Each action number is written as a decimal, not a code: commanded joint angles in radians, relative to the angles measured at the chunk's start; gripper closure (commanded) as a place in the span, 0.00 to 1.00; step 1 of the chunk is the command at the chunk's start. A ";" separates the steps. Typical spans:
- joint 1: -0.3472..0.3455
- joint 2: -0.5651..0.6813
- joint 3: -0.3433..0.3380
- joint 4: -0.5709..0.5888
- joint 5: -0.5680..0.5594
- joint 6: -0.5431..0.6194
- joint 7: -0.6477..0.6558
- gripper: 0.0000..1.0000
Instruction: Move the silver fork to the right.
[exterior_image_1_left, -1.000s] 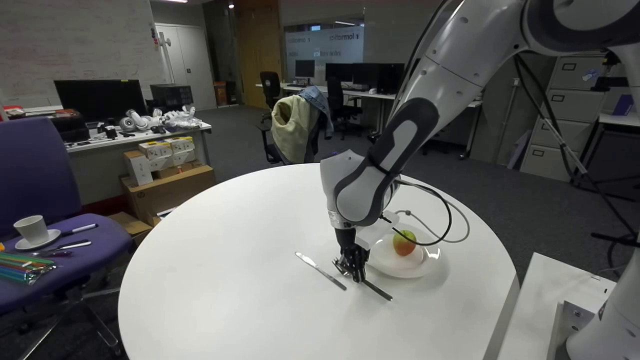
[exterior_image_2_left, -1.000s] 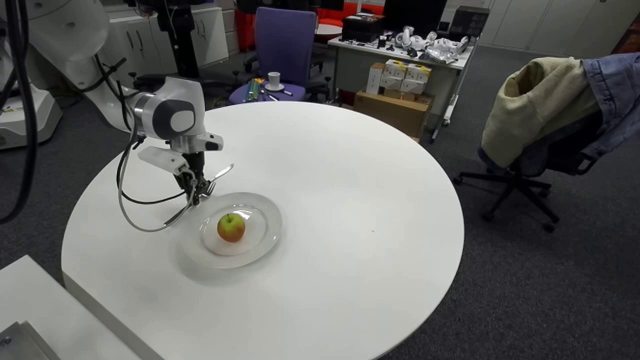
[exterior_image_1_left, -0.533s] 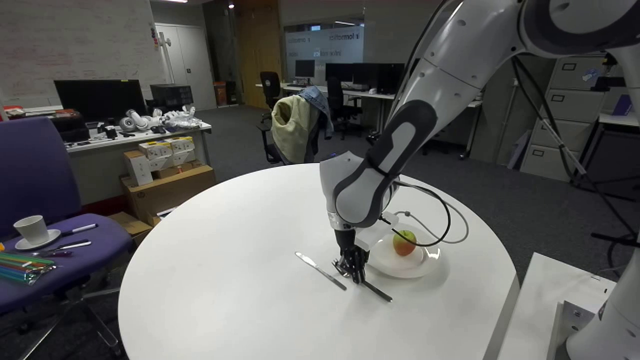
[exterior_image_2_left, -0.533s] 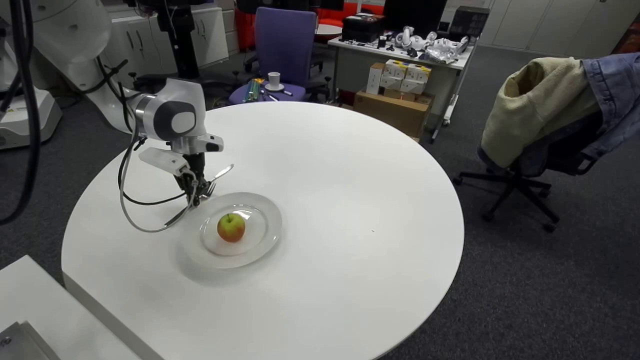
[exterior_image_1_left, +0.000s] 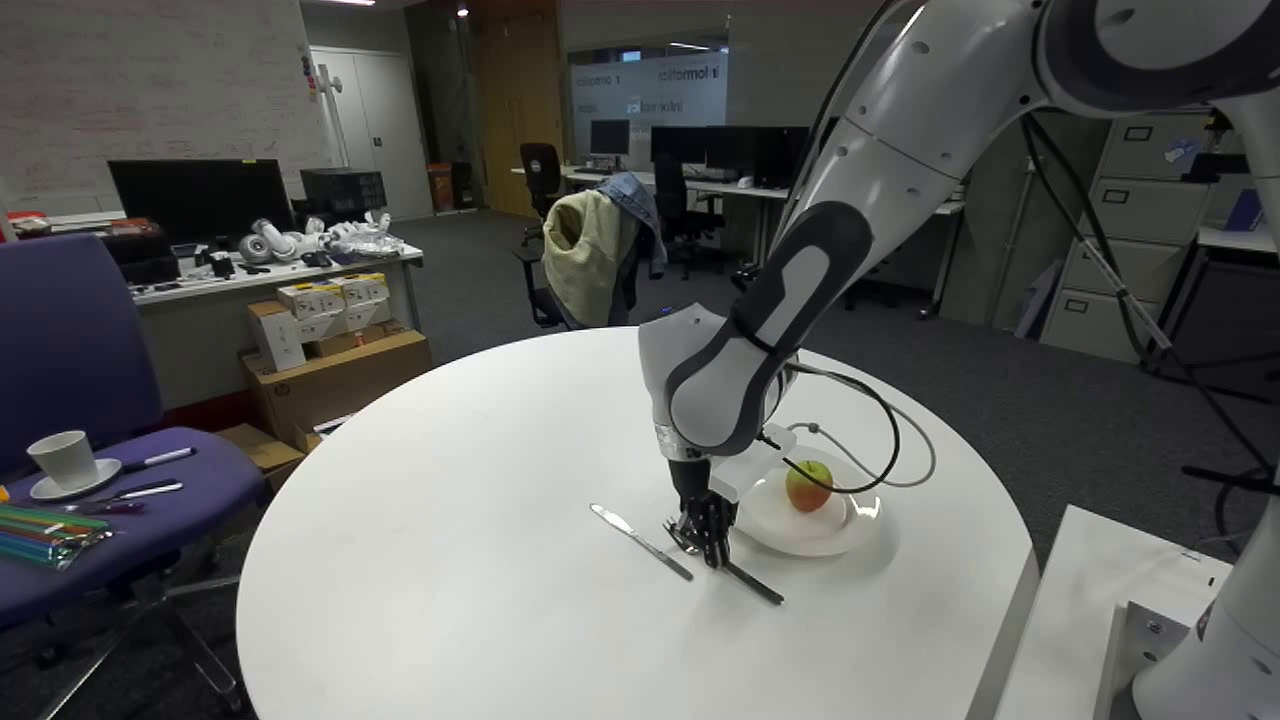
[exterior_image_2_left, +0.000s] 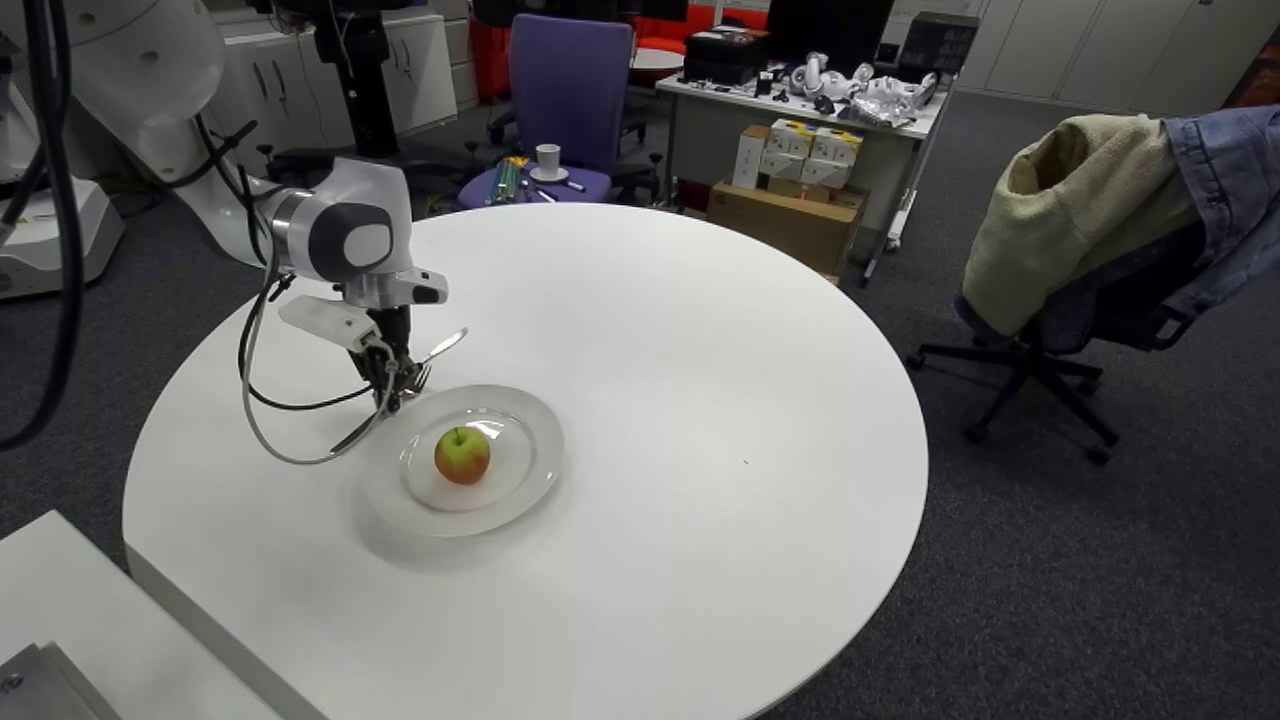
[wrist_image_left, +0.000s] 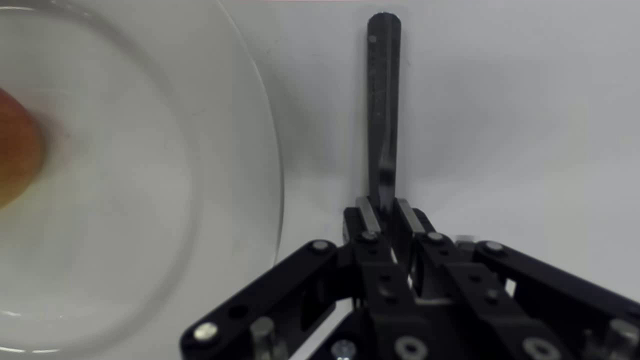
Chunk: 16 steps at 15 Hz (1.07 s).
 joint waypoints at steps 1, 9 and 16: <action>-0.005 -0.002 -0.001 -0.005 -0.009 0.019 -0.021 0.97; -0.009 -0.008 -0.006 -0.025 -0.009 0.021 -0.020 0.97; -0.012 -0.013 -0.012 -0.035 -0.010 0.022 -0.017 0.97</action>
